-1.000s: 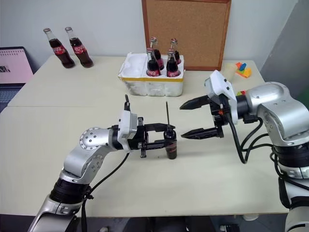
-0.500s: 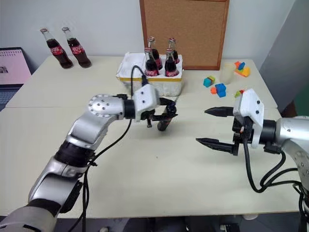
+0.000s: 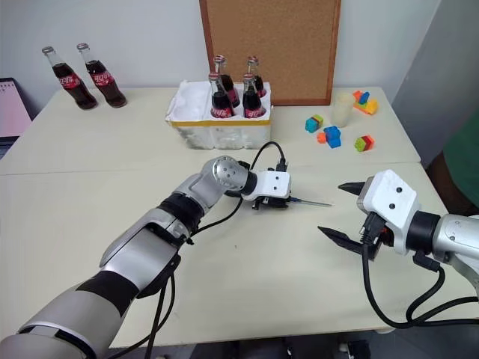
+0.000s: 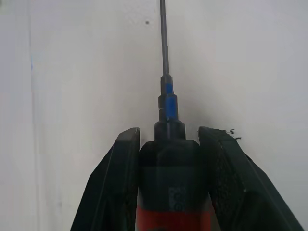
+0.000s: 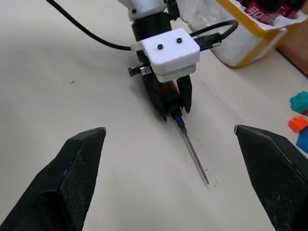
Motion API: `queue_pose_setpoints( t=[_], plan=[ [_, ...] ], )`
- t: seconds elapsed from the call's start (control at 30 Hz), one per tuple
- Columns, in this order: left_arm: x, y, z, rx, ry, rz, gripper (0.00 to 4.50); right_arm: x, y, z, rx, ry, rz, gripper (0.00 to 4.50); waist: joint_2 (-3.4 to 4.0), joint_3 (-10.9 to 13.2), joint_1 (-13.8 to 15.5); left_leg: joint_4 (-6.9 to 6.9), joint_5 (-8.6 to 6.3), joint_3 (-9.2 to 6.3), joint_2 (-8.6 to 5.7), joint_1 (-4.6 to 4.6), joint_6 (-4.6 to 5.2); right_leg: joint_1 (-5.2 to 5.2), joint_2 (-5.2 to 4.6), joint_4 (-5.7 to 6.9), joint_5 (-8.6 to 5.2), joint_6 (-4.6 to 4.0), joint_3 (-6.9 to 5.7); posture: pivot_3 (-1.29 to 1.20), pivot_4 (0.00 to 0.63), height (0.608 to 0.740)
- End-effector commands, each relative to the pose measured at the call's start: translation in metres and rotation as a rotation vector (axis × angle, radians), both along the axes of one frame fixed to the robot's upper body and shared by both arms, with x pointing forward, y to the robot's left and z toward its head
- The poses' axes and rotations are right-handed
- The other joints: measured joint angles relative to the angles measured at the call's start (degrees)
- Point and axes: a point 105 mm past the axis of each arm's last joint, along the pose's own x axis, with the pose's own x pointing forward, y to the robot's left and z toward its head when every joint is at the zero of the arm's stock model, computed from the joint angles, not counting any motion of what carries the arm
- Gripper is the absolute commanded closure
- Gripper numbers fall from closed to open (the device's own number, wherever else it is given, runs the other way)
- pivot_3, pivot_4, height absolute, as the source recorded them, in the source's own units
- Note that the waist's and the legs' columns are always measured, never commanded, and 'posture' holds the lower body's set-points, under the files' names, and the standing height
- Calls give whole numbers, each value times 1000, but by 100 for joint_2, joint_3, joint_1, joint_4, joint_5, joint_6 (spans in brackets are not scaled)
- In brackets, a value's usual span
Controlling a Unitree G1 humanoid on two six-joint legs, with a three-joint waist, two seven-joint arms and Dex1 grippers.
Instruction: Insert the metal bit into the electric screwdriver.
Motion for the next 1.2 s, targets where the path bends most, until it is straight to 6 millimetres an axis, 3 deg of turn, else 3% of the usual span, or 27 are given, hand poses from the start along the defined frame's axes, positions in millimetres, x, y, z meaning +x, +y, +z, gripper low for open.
queue_pose_setpoints(
  t=[0.03,0.27,0.4,0.57,0.63,0.67,0.77,0.9,0.97,1.07,1.2],
  plan=[
    [2,10,-5,79,21,1,2585,-3,-1,6,1,-46,-22,0,-2,1,4,2,0,3,-1,0,0,1,-1,-3,0,0,1,0,150,740],
    [-1,10,1,67,59,-20,1165,-2,-2,5,5,-31,-28,0,-3,2,17,3,0,10,-2,-1,0,5,-2,-10,0,1,4,0,150,740],
    [3,14,21,-24,80,11,321,2,-4,7,1,-35,-29,0,-3,2,39,4,0,8,-2,-2,0,4,-2,-12,0,1,3,0,150,740],
    [9,32,68,-247,156,107,321,3,-9,7,6,-31,-42,0,-4,2,47,5,0,5,-1,-1,0,-1,-2,-12,0,0,-1,0,150,740],
    [12,58,99,-382,104,156,321,4,-11,6,2,-38,-42,0,-3,3,61,5,0,2,0,-1,-1,-2,-2,-11,0,0,-4,0,150,740],
    [11,79,103,-402,106,194,321,4,-12,6,8,-36,-38,0,-3,3,55,5,0,3,0,0,-1,-2,-2,-11,0,0,-2,0,150,740],
    [-15,135,103,-476,134,272,321,5,-19,6,13,-36,-39,0,2,-1,-32,-1,1,4,10,6,-3,-7,-5,0,0,0,16,0,150,740],
    [-49,173,93,-489,160,397,321,8,-32,5,-1,-45,-51,0,3,-1,11,3,7,-29,32,29,-16,1,-32,24,-16,-4,4,0,150,740],
    [-71,206,81,-485,187,520,321,12,-45,3,3,-32,-64,0,1,0,92,7,4,-36,23,10,-10,-6,-51,25,-16,-3,-15,0,150,740],
    [-94,225,71,-470,226,600,321,13,-57,1,6,-7,-63,0,-2,1,156,13,3,-49,9,17,-9,8,-68,21,-16,-3,-17,0,150,740],
    [-101,223,64,-500,262,633,321,14,-61,0,9,5,-52,0,-2,1,297,22,3,-47,-11,17,-6,19,-80,15,-11,6,-22,0,150,740]
  ],
)
